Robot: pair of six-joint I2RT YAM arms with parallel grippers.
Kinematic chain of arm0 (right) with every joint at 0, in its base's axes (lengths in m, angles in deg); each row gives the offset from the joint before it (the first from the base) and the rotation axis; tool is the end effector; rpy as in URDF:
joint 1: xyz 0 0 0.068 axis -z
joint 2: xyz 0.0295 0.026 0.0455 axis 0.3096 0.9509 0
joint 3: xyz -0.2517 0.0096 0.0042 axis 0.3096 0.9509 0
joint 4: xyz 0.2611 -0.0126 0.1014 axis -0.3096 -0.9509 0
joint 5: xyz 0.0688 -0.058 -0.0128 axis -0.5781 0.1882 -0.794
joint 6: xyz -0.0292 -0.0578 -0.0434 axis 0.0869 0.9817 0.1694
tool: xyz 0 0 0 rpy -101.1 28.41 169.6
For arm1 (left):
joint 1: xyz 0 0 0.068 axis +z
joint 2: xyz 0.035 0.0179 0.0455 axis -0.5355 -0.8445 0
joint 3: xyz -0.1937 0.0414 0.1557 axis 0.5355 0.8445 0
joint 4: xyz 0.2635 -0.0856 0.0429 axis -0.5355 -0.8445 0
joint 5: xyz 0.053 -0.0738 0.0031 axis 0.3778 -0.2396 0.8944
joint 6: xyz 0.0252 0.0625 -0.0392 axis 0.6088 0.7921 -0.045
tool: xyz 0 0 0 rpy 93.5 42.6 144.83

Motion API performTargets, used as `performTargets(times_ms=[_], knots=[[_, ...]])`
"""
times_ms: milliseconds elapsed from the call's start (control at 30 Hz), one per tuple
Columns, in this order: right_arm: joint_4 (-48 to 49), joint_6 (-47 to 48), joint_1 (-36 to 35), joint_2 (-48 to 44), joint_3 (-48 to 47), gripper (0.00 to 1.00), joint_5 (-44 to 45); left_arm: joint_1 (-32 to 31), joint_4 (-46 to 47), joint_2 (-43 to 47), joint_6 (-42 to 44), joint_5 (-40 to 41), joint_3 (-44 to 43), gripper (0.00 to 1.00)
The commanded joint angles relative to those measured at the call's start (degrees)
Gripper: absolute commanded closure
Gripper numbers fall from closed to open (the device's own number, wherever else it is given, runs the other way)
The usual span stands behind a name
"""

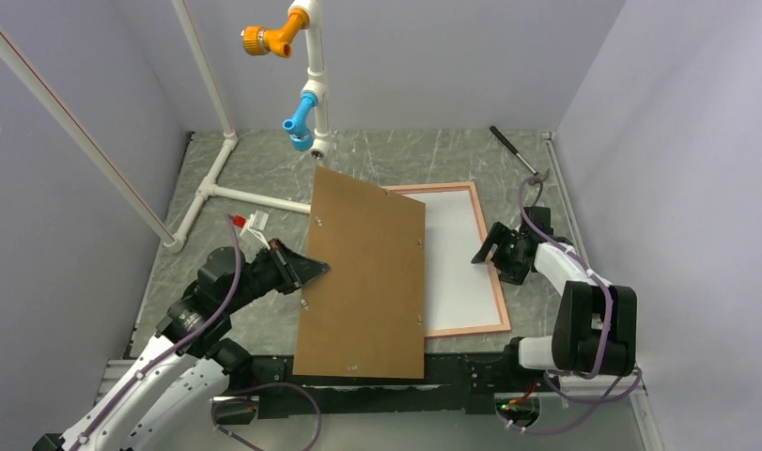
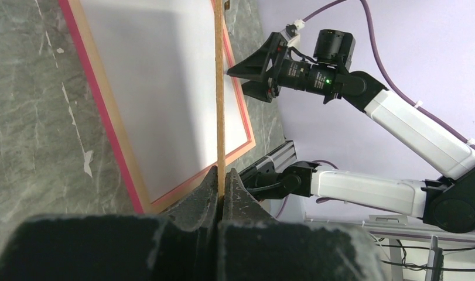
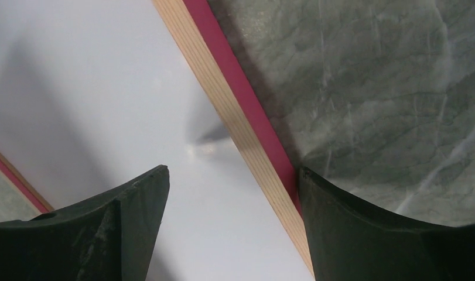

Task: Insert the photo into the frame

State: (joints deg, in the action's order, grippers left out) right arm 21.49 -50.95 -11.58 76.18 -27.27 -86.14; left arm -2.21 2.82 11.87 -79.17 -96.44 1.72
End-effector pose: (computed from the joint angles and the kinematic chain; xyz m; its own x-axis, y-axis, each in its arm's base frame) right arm 0.2674 -0.0159 0.1005 -0.7988 0.5236 -0.2961 0.4142 0.8358 0.3605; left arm 0.1550 -0.1240 0.2844 -0.7178 -0.5149 -0.4687 0.2159 0.4754 -0.8529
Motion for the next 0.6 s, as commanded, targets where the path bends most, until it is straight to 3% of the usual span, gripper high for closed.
performTargets(times_ms=[0,267,567], knots=[[1.0,-1.8,0.2,-0.3,2.6,0.19,-5.9,0.2,10.5,-0.7,-2.5,-1.9,-0.2,1.0],[-0.5,-3.1,0.2,-5.6,5.3,0.19,-7.1,0.1,13.0,-3.9,-2.1,-2.2,0.3,1.0],[-4.5,-1.9,0.2,-10.3,0.9,0.18,-6.7,0.2,18.2,-7.3,-2.8,-4.5,0.6,1.0]])
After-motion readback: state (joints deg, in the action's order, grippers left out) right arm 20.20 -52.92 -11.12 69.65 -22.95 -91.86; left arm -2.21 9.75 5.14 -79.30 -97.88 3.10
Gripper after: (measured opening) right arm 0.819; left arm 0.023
